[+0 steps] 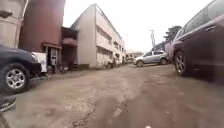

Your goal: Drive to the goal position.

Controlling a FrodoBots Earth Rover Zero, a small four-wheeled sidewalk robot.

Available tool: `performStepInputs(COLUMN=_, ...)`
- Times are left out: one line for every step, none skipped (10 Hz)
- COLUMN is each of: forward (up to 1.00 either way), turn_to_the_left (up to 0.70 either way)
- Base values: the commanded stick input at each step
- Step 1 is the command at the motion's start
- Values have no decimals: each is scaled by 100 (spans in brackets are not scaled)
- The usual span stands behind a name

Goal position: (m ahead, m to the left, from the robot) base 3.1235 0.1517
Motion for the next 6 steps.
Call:
performStepInputs(forward=50, turn_to_the_left=0)
performStepInputs(forward=50, turn_to_the_left=0)
performStepInputs(forward=50, turn_to_the_left=0)
performStepInputs(forward=50, turn_to_the_left=0)
performStepInputs(forward=50, turn_to_the_left=0)
performStepInputs(forward=50, turn_to_the_left=0)
